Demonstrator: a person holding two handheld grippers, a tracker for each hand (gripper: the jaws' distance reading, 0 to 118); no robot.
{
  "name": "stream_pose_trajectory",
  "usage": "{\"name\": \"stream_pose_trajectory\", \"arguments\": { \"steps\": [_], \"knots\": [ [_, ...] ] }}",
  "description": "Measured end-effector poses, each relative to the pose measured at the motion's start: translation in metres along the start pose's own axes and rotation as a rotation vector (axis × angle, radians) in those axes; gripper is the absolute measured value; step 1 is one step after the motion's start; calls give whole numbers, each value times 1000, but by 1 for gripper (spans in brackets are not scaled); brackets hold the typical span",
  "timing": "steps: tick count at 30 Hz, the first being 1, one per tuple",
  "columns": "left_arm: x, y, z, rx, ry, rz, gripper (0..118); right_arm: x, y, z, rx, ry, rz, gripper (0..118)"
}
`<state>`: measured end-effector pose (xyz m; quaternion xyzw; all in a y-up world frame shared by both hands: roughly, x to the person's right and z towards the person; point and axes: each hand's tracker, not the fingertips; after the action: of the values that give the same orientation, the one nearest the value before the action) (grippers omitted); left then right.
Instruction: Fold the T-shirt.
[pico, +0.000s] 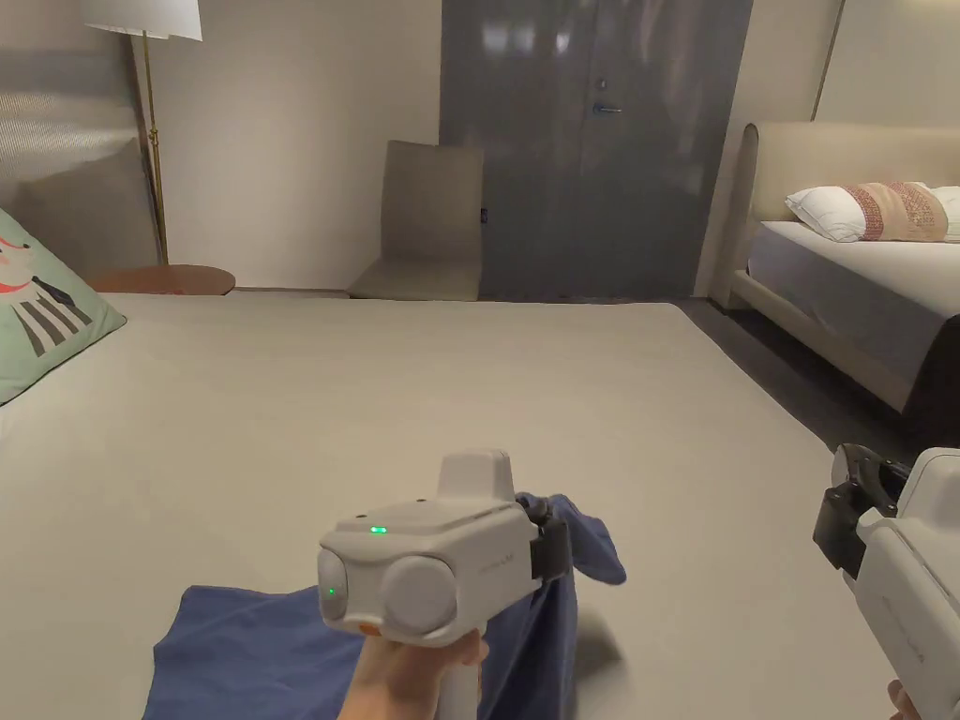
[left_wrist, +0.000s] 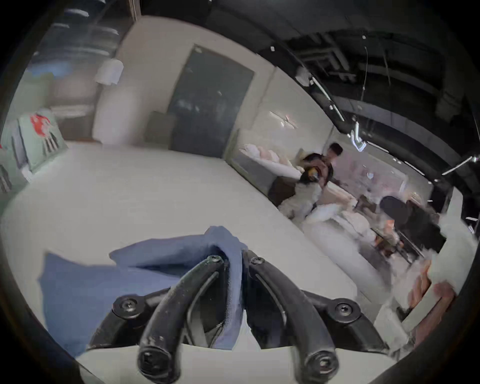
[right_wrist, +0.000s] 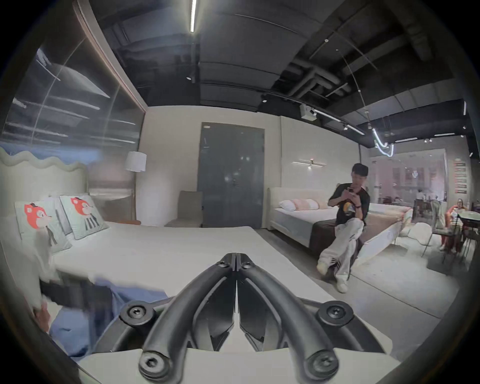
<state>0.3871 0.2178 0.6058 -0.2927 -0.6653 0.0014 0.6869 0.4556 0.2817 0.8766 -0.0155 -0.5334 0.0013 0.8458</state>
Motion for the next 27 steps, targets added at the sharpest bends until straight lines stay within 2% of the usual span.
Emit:
{"name": "stream_pose_trajectory", "arguments": {
  "steps": [6, 10, 12, 16, 17, 18, 19, 20, 21, 23, 27],
  "knots": [
    [27, -87, -56, -277, -85, -22, 4, 15, -11, 3, -26, -35, -5, 0],
    [28, -123, -82, -409, -51, -15, 4, 16, -16, 3, -38, -37, -4, 0],
    [24, -133, -88, -439, -19, -25, 4, 16, -17, 3, -42, -34, -1, 0],
    [17, -127, -80, -397, -50, 6, 6, 15, -19, 3, -43, -29, 9, 0],
    [17, -122, -75, -381, -55, 5, 13, 14, -18, 3, -43, -27, 8, 0],
    [17, -112, -62, -336, -50, -4, 32, 13, -18, 3, -42, -24, 6, 0],
    [15, -104, -52, -292, -37, -12, 69, 13, -17, 4, -39, -22, 3, 0],
    [12, -92, -37, -225, -25, -29, 93, 12, -17, 4, -36, -19, 1, 1],
    [6, -79, -17, -152, -19, -41, 105, 11, -16, 4, -34, -13, -2, 0],
    [-9, -50, 25, -2, 20, -49, 108, 7, -17, 4, -26, -3, -4, 0],
    [-43, -3, 116, 278, 242, -103, 108, -5, -17, 3, -13, 24, -17, 0]
  ]
}}
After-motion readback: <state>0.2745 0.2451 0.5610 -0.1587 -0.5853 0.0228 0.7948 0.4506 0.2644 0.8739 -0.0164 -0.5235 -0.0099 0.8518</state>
